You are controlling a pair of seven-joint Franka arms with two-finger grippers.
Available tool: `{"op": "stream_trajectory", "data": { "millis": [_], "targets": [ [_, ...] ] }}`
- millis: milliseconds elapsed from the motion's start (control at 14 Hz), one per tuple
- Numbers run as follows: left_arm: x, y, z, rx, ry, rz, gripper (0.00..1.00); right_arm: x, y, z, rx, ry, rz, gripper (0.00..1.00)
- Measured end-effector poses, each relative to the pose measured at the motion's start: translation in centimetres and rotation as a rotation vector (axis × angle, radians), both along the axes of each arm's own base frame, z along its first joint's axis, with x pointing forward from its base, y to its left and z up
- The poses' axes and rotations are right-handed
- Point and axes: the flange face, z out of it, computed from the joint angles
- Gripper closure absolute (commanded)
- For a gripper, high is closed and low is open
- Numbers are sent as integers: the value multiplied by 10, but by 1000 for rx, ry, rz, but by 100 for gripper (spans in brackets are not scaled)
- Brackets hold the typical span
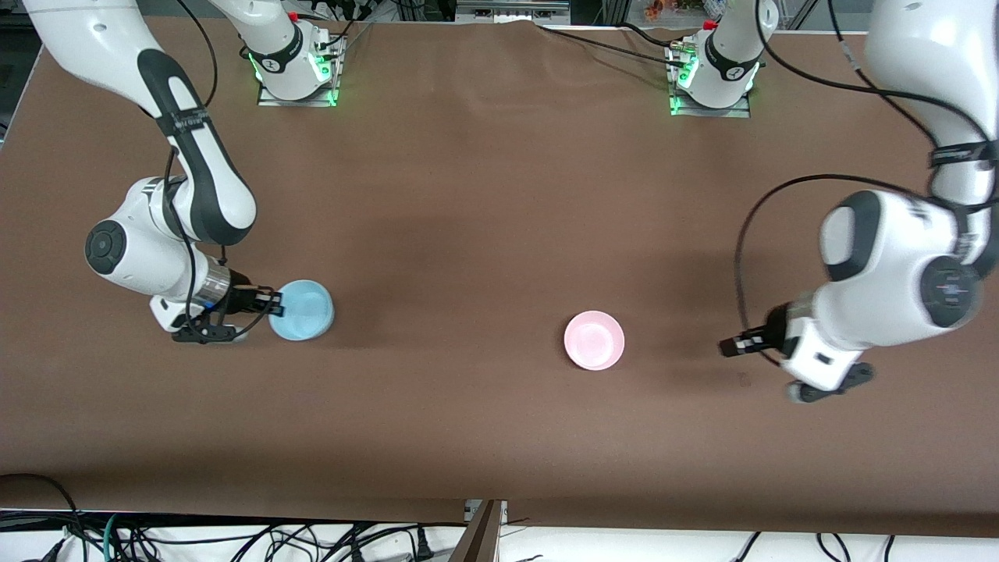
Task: Stack pink and blue bowls on white bowl
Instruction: 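Grasp the blue bowl with the right gripper while the left gripper withdraws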
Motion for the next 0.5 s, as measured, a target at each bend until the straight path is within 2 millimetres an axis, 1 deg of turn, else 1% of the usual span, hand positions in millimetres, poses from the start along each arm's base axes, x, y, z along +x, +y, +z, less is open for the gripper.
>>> {"op": "stream_trajectory", "data": {
  "millis": [71, 143, 214, 286, 357, 429, 500],
  "targets": [
    [-1, 20, 11, 1, 1, -15, 31, 2, 38, 19, 34, 5, -33, 100],
    [-3, 37, 24, 1, 4, -33, 28, 0, 82, 36, 63, 15, -81, 100],
    [-6, 51, 36, 2, 9, -50, 27, -6, 130, 49, 84, 32, -137, 100],
    [-9, 66, 48, 2, 10, -64, 24, -16, 183, 58, 102, 49, -197, 100],
    [-11, 76, 59, 3, 8, -72, 24, -26, 229, 62, 111, 62, -246, 100],
    [-13, 82, 67, 4, 2, -74, 23, -35, 268, 61, 109, 63, -280, 100],
    [-15, 84, 73, 6, -1, -75, 22, -40, 299, 57, 104, 54, -302, 100]
  ]
}}
